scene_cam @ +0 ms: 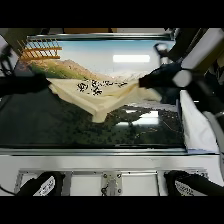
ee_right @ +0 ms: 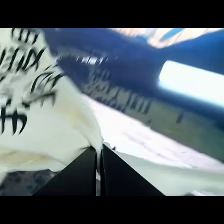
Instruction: Fold the clothes and pants, and hang the long-sleeved shirts on hangers.
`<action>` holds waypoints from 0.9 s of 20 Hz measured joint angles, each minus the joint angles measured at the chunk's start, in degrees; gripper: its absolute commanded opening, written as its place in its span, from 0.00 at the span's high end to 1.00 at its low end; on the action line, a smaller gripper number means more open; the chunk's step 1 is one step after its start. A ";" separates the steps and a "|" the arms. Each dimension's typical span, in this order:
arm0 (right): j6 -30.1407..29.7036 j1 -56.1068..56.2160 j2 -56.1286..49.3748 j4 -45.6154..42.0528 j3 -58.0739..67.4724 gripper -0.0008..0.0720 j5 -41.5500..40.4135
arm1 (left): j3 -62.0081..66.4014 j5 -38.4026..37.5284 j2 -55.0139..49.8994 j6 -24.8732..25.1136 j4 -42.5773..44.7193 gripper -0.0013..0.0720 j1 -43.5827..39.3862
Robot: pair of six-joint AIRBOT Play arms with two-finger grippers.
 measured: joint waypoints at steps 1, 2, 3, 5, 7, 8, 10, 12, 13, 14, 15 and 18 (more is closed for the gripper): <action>-0.39 -1.27 4.02 -1.11 0.83 0.98 1.14 | 2.67 -0.11 2.45 0.07 -0.17 0.98 0.39; -0.72 -2.38 8.22 -1.95 1.46 0.98 2.12 | 4.98 -0.33 4.83 0.24 -0.20 0.97 0.63; -0.98 -3.28 12.00 -2.64 1.88 0.98 2.86 | 6.86 -0.46 7.10 0.24 -0.17 0.97 0.83; -1.22 -4.59 19.21 -4.13 2.40 0.98 3.85 | 9.70 -0.46 11.74 0.35 0.02 0.97 1.07; -1.36 -5.22 24.94 -4.98 2.67 0.98 4.42 | 10.78 -0.26 16.31 0.42 0.70 0.97 1.20; -1.33 -5.42 27.12 -5.46 2.73 0.98 4.61 | 10.56 0.02 18.56 0.42 0.85 0.97 1.25; -1.11 -5.66 30.91 -6.12 2.82 0.98 4.96 | 9.22 0.48 22.58 0.17 1.11 0.97 1.29; -0.70 -5.79 33.70 -6.43 2.89 0.98 5.01 | 7.91 0.83 25.92 -0.72 1.16 0.97 1.25; -0.09 -5.84 34.73 -6.56 2.91 0.98 5.22 | 7.50 0.81 27.36 -1.62 1.16 0.98 1.07; 0.44 -5.86 35.47 -6.80 2.91 0.98 5.84 | 7.21 0.59 28.55 -2.25 1.14 0.98 0.79; 1.27 -5.86 35.93 -6.82 2.91 0.98 6.67 | 6.99 -0.04 29.59 -3.10 1.14 0.98 0.33; 4.28 -5.88 35.32 -7.08 2.91 0.98 10.54 | 6.64 -2.93 30.88 -6.47 1.14 0.98 -1.44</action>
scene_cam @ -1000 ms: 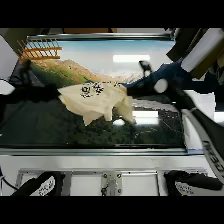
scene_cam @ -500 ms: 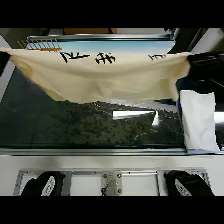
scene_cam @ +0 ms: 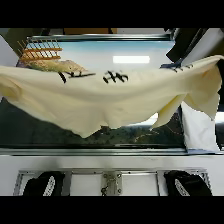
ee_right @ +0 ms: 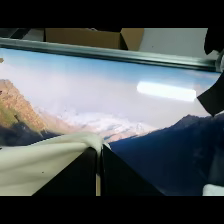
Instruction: Fold the clothes and pants, and hang the long-sleeved shirts on hangers.
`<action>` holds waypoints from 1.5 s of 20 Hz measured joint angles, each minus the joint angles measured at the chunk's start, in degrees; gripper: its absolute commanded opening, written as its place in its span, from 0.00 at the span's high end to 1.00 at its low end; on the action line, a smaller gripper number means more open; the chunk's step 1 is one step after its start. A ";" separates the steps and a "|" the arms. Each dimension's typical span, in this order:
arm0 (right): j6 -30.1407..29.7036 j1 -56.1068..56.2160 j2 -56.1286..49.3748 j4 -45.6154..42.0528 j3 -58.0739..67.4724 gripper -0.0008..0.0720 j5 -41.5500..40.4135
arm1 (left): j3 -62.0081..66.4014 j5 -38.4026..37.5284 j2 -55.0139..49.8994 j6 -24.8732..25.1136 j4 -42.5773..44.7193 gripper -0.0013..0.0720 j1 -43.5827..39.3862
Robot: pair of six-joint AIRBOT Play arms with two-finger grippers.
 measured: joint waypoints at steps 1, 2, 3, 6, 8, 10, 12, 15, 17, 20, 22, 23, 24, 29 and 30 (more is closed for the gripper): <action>1.33 0.00 -1.18 -0.11 0.00 0.98 1.64 | -0.07 -1.44 -0.59 -1.31 0.02 0.98 -0.55; 2.40 0.02 -2.80 -0.09 0.00 0.98 3.06 | -0.11 -3.45 -1.88 -2.43 0.13 0.98 -1.11; 3.45 0.02 -5.09 0.35 0.00 0.98 4.48 | -0.24 -5.42 -3.80 -3.26 0.26 0.98 -1.64; 5.51 0.07 -14.60 1.86 0.00 0.98 6.23 | -1.79 -8.15 -12.13 -3.87 0.46 0.97 -3.10; 6.14 0.07 -21.70 2.10 0.00 0.98 3.72 | -3.19 -6.54 -19.87 -2.73 1.20 0.97 -3.65; 6.45 0.07 -29.29 2.05 0.00 0.98 -2.86 | -2.89 -2.99 -28.89 -1.25 1.38 0.98 -3.91; 6.67 0.07 -35.69 2.01 0.00 0.83 -11.32 | 0.04 0.07 -39.39 0.04 1.49 0.87 -4.07; 6.88 0.04 -42.05 1.84 0.00 0.26 -21.18 | 7.02 2.16 -52.41 1.01 1.49 0.06 -4.09; 6.84 -0.26 -43.87 1.90 0.00 0.29 -24.26 | 11.56 2.40 -58.36 1.40 1.44 0.06 -3.56; 4.59 -1.33 -43.01 1.84 -0.04 0.29 -22.75 | 13.75 1.20 -62.25 1.97 1.79 0.06 -1.73; 1.70 -1.66 -40.72 1.86 -1.01 0.29 -18.53 | 10.62 0.37 -62.62 2.19 2.99 0.06 -0.15; 0.52 -1.75 -39.26 1.88 -2.12 0.29 -16.50 | 8.22 0.17 -62.71 2.21 3.34 0.06 0.61; -0.33 -1.79 -37.53 2.12 -3.74 0.29 -14.56 | 5.31 0.09 -62.86 2.36 3.65 0.06 1.33; -2.16 -1.88 -28.26 3.13 -15.15 0.29 -8.87 | -6.49 2.05 -65.53 3.26 3.10 0.06 1.70; -2.27 -1.88 -26.64 3.48 -17.33 0.29 -8.44 | -7.74 3.08 -66.20 3.34 2.60 0.06 1.20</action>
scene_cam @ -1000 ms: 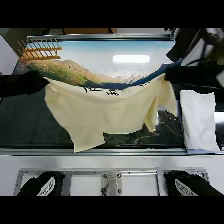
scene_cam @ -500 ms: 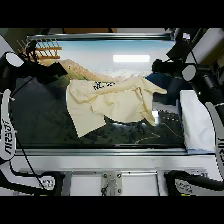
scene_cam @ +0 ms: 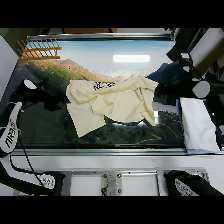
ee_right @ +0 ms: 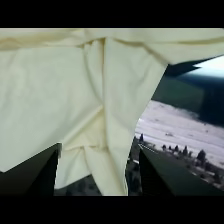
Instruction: Fold the clothes and pants, and hang the long-sleeved shirts on hangers.
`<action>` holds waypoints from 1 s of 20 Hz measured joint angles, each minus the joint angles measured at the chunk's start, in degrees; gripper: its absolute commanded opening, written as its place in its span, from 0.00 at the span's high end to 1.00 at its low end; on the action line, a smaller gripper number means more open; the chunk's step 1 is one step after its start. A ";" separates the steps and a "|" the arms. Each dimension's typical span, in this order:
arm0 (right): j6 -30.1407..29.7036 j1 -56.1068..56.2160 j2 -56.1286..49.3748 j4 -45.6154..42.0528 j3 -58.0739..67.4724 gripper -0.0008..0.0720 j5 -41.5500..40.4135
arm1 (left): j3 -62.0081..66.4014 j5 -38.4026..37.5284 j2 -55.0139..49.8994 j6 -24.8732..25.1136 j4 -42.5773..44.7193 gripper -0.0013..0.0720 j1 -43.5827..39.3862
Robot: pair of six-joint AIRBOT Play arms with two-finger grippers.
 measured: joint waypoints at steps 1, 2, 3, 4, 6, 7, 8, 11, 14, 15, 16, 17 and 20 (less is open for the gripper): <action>-0.04 0.00 1.62 0.48 -2.23 0.29 0.46 | -0.83 1.05 -0.57 0.13 -0.33 0.06 -0.59; -0.26 0.00 2.99 1.03 -4.09 0.29 0.79 | -1.46 2.12 -1.11 0.31 -0.59 0.06 -1.33; -0.24 0.00 4.33 1.49 -5.86 0.29 1.01 | -1.90 2.99 -1.53 0.37 -0.72 0.06 -2.14; -0.13 -0.02 5.38 1.79 -7.32 0.29 1.31 | -2.16 3.85 -1.75 0.46 -1.14 0.06 -3.08; 0.92 -0.11 6.97 2.14 -9.64 0.28 1.81 | -2.34 5.05 -2.16 0.52 -1.55 0.69 -4.76; 1.57 -0.20 7.48 2.10 -10.67 0.28 2.23 | -2.19 5.46 -2.49 0.55 -1.03 0.97 -5.57; 2.45 -0.44 7.74 2.05 -11.45 0.28 2.36 | -1.73 5.40 -2.67 0.55 -0.72 0.98 -6.05; 9.18 -3.26 8.31 0.94 -15.93 0.28 3.10 | 1.05 3.78 -2.54 0.52 -1.05 0.97 -6.73; 15.96 -7.21 7.63 1.49 -22.49 0.28 0.83 | 3.08 1.51 -2.43 0.85 -0.94 0.97 -6.93; 16.87 -8.00 6.86 2.78 -24.48 0.28 -0.81 | 3.39 0.81 -2.47 1.01 -0.90 0.97 -6.97; 17.31 -8.41 5.81 4.79 -26.12 0.28 -2.93 | 3.65 0.55 -2.47 1.01 -0.87 0.97 -7.06; 17.09 -8.48 4.37 6.99 -27.36 0.28 -5.22 | 3.87 0.28 -2.43 1.01 -0.87 0.97 -7.15; 13.20 -7.13 -0.96 13.86 -29.20 0.29 -11.47 | 4.13 -0.57 -2.43 1.09 -0.72 0.97 -7.19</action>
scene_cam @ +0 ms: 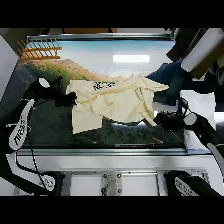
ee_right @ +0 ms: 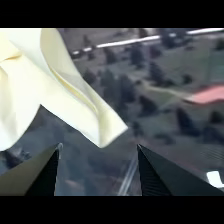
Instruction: Fold the clothes and pants, and hang the long-sleeved shirts on hangers.
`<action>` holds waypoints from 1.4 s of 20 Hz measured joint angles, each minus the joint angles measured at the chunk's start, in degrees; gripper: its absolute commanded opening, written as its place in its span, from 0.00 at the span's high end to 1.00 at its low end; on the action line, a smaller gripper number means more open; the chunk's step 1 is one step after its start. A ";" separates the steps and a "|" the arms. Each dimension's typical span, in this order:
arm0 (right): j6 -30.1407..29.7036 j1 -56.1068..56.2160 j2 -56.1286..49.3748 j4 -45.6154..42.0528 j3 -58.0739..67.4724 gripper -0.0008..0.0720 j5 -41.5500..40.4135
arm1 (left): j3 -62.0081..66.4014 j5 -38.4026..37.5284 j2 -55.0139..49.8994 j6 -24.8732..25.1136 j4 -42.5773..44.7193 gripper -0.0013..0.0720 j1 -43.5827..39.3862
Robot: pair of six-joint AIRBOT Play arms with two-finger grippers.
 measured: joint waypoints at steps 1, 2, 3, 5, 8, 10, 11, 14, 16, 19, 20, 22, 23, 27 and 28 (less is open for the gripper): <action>-1.18 0.57 -1.86 1.79 -0.22 0.30 -1.88 | 0.04 -0.24 0.00 0.13 0.00 0.97 0.11; -2.25 1.01 -3.61 3.19 -0.26 0.51 -3.48 | 0.09 -0.68 0.00 0.22 0.00 0.98 0.33; -3.45 1.31 -5.01 4.26 -0.15 0.76 -4.63 | 0.09 -1.20 0.02 0.35 0.02 0.97 0.63; -6.01 1.62 -6.69 5.66 0.55 0.97 -6.19 | -0.26 -1.92 0.72 0.39 0.02 0.98 1.57; -8.33 1.46 -6.73 4.85 2.91 0.98 -6.08 | -4.66 -1.84 4.94 0.59 0.02 0.97 3.58; -8.74 0.00 -5.97 2.25 6.12 0.98 -3.76 | -9.57 -1.66 9.07 1.55 0.09 0.97 5.18; -8.79 -1.18 -5.68 0.68 8.17 0.98 -1.84 | -12.09 -1.68 11.17 2.16 0.17 0.98 5.86; -8.57 -5.55 -5.20 -2.82 14.19 0.98 3.48 | -19.58 -2.27 17.94 4.07 0.15 0.97 7.96; -7.76 -8.11 -5.09 -3.91 16.94 0.97 5.73 | -23.45 -2.25 21.86 4.85 0.11 0.97 8.90; -7.13 -10.19 -5.60 -4.76 18.86 0.37 7.58 | -27.50 -1.86 26.16 5.31 -0.31 0.97 9.49; -7.13 -10.51 -5.92 -4.76 19.17 0.11 7.78 | -28.44 -1.68 27.10 5.35 -0.26 0.97 9.60; -6.97 -11.19 -6.54 -4.72 19.56 0.12 8.31 | -30.05 -1.51 28.50 5.49 -0.28 0.97 9.73; -6.95 -11.76 -6.67 -4.68 19.69 0.12 8.52 | -30.60 -1.55 28.87 5.51 -0.33 0.97 9.77; -6.91 -16.26 -6.91 -6.16 18.51 0.12 14.23 | -31.56 -2.19 29.31 5.70 -0.42 0.97 9.81; -6.40 -17.57 -6.93 -6.71 17.20 0.12 15.98 | -31.67 -2.27 29.33 5.75 -0.42 0.97 9.81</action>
